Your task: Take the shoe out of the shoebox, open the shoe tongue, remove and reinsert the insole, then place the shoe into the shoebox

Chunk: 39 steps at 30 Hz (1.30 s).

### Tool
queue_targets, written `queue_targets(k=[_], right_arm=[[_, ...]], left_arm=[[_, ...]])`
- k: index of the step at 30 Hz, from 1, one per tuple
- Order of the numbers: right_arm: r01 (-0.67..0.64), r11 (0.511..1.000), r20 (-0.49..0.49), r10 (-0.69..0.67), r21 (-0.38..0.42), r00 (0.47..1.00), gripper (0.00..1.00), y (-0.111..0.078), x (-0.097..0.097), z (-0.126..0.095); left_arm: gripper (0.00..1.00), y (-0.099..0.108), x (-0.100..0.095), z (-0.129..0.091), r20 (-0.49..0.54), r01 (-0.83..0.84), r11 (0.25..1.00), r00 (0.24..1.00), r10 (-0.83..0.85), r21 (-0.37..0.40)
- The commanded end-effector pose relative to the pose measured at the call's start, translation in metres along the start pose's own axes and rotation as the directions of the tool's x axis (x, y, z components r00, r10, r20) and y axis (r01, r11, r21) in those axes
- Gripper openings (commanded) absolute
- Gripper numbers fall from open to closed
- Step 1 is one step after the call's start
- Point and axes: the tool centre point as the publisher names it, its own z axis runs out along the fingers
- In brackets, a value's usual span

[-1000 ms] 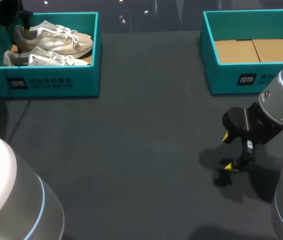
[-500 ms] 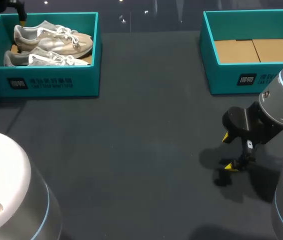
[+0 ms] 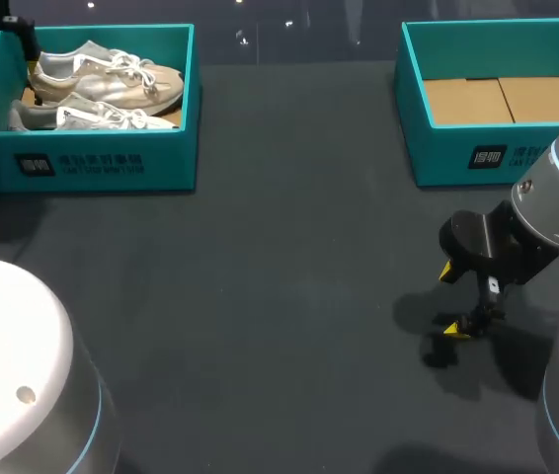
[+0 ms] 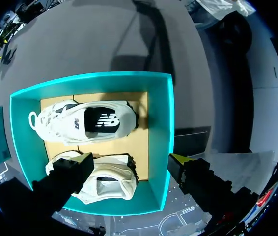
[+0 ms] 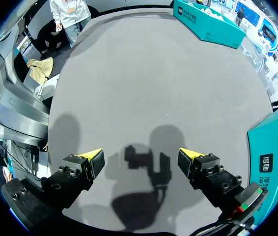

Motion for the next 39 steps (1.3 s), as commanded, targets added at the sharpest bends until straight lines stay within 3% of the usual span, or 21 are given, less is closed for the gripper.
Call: queue_targets(k=[1, 11, 35, 39], right_arm=[[0.001, 1.0, 0.002, -0.001, -0.001, 1.0, 1.0, -0.001, 0.002, 0.0], [0.001, 1.0, 0.002, -0.001, -0.001, 1.0, 1.0, -0.001, 0.002, 0.0], [0.001, 1.0, 0.002, -0.001, -0.001, 1.0, 1.0, -0.001, 0.002, 0.0], [0.001, 1.0, 0.002, -0.001, -0.001, 1.0, 1.0, -0.001, 0.002, 0.0]], left_arm=[[1.0, -0.012, 0.005, 0.0, 0.008, 0.002, 1.0, 1.0, -0.002, -0.023], [1.0, -0.027, 0.004, 0.017, 0.018, 0.0, 1.0, 1.0, 0.0, 0.005], [1.0, -0.037, -0.005, 0.069, 0.022, -0.009, 0.999, 1.0, 0.009, 0.04], [0.96, -0.037, -0.007, 0.079, 0.009, -0.009, 0.999, 1.0, 0.009, 0.05]])
